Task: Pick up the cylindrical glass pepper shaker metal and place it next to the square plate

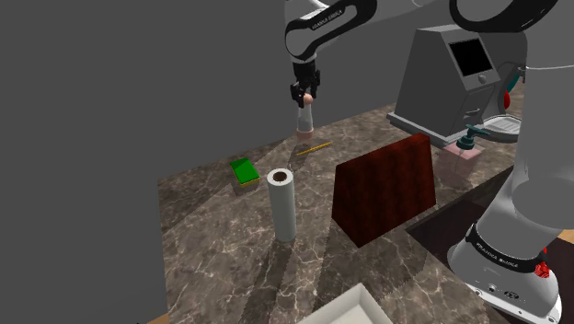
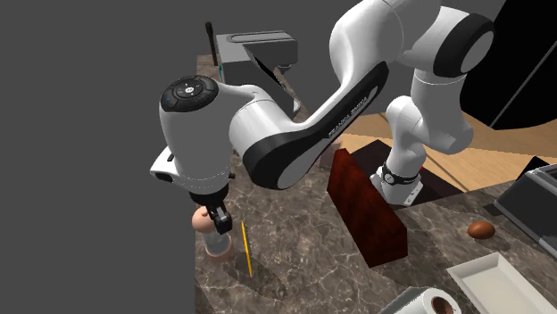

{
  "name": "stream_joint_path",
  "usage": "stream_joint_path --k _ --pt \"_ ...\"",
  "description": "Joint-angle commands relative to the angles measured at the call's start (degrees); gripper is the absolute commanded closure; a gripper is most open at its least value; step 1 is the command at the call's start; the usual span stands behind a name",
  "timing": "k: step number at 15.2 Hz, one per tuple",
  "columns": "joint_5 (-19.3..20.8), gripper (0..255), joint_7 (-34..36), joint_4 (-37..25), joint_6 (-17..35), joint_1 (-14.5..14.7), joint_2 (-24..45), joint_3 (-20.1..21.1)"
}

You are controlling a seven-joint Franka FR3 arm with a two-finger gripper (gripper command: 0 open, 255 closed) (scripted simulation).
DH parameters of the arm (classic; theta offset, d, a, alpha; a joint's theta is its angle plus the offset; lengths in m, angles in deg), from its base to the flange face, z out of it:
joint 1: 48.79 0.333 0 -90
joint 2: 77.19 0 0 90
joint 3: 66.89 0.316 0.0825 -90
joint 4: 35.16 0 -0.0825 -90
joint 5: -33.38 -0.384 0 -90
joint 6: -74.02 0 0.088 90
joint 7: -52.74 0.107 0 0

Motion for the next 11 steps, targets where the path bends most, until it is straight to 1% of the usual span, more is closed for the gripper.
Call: stream_joint_path --k 1,11 --pt "-0.1 255 -0.2 -1.3 -1.5 0.0 -0.2 0.0" --pt "-0.5 255 -1.4 -7.5 -8.7 0.1 -1.3 0.1"
